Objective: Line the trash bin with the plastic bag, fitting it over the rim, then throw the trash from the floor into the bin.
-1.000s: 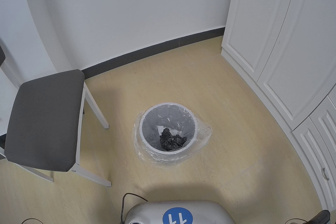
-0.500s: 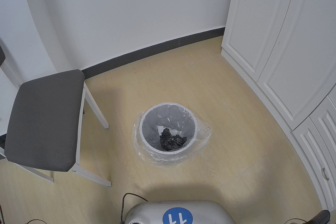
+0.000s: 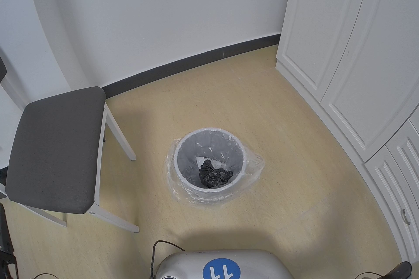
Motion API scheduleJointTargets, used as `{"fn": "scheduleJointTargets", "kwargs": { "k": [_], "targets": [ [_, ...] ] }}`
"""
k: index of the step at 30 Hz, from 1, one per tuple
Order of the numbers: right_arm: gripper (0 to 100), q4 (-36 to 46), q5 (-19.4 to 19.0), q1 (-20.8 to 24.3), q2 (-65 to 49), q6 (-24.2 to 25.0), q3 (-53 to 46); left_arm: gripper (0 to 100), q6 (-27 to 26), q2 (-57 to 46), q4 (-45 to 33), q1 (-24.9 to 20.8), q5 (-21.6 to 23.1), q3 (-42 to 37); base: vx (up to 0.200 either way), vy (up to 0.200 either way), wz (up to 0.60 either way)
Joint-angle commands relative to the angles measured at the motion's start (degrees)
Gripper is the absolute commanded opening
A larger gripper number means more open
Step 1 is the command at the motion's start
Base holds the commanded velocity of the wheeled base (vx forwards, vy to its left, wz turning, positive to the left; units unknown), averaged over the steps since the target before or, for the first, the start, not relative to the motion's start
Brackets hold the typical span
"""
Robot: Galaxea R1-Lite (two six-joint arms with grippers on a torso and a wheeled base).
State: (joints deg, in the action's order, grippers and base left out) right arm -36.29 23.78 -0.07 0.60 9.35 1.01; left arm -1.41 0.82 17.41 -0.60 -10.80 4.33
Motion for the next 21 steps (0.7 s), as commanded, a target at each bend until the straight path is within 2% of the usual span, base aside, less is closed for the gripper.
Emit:
{"fn": "scheduleJointTargets", "kwargs": {
  "k": [1, 6, 7, 12, 16, 18, 21],
  "targets": [
    [100, -0.36, 0.21, -0.01, -0.60, -0.47, -1.01, 100, 0.10, -0.82, 0.43, -0.02, -0.01, -4.33, 0.000, 0.000, 0.00],
    [100, -0.97, 0.30, -0.01, -0.60, -0.74, -1.01, 100, 1.77, -0.82, -1.06, -0.02, 0.43, -4.33, 0.000, 0.000, 0.00],
    [100, -1.33, 0.30, -0.01, -0.60, -1.97, -1.01, 100, 2.12, -0.82, -3.96, -0.02, 2.36, -4.33, 0.000, 0.000, 0.00],
    [100, -1.15, 0.47, -0.01, -0.60, -2.32, -1.01, 100, 2.12, -0.82, -13.10, -0.02, 2.98, -4.33, 0.000, 0.000, 0.00],
    [100, -0.62, -0.23, -0.01, -0.60, -3.90, -1.01, 100, 3.00, -0.82, -13.19, -0.02, 5.00, -4.33, 0.000, 0.000, 0.00],
    [100, 0.43, -1.81, -0.01, -0.60, -5.83, -1.01, 100, 3.79, -0.82, -13.28, -0.02, 8.52, -4.33, 0.000, 0.000, 0.00],
    [100, 4.12, -6.12, -0.01, -0.60, -6.89, -1.01, 100, 3.96, -0.82, -13.63, -0.02, 10.19, -4.33, 0.000, 0.000, 0.00]
  ]
}}
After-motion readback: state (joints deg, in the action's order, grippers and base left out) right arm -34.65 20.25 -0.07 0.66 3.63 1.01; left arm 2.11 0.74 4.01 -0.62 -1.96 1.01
